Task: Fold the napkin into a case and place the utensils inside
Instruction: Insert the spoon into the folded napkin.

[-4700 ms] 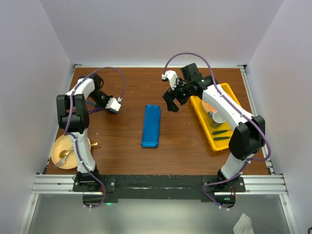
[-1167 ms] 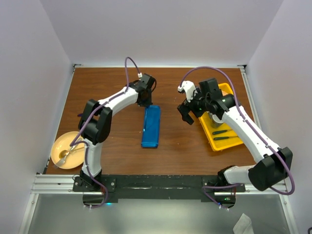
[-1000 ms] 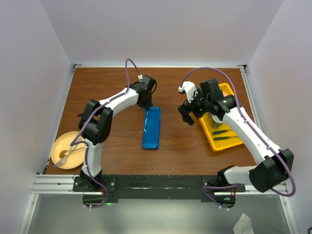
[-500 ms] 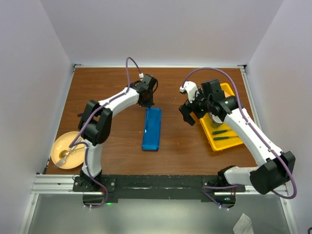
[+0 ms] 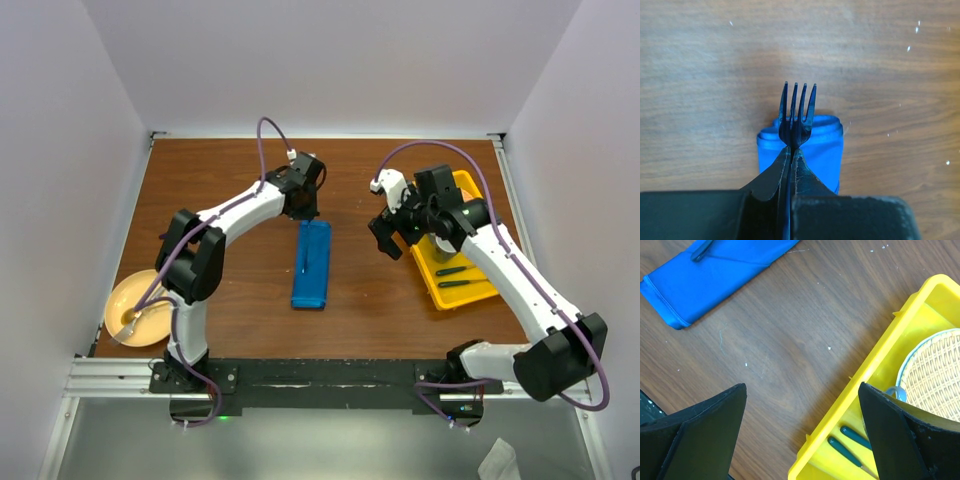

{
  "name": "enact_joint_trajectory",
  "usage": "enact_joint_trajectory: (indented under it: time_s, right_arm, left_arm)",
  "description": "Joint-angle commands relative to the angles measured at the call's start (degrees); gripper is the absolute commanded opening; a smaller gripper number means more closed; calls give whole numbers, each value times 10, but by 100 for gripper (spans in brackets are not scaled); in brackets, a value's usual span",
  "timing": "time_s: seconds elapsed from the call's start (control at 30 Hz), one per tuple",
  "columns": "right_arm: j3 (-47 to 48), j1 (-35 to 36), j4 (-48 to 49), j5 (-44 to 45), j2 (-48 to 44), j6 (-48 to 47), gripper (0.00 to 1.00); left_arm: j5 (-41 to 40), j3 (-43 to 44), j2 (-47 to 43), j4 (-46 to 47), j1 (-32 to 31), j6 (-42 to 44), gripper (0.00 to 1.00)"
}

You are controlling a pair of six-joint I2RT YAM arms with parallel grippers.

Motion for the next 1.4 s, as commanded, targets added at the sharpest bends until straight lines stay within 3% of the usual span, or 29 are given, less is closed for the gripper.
enact_joint_trajectory:
  time_s: [0.0,0.17,0.5,0.73,1.37]
  right_arm:
    - [-7,-2,3,-10,-24,1,98]
    - [-11,-3,3,-10,-28,2,98]
    - [-12,-3,4,-13,-30,4,98]
    - [-12,-3,3,-10,-31,1,98]
    - [-15,-4,9,-15,-25,3,98]
  left_arm:
    - [11,-22,-27,10,-5,-27,0]
    - [11,-39,-32,13,-7,-28,0]
    - [-40,44,-9,34,0,9,0]
    - [-55,53,7,52,6,22,0]
    - [-16,-42,-20,59,4,2,0]
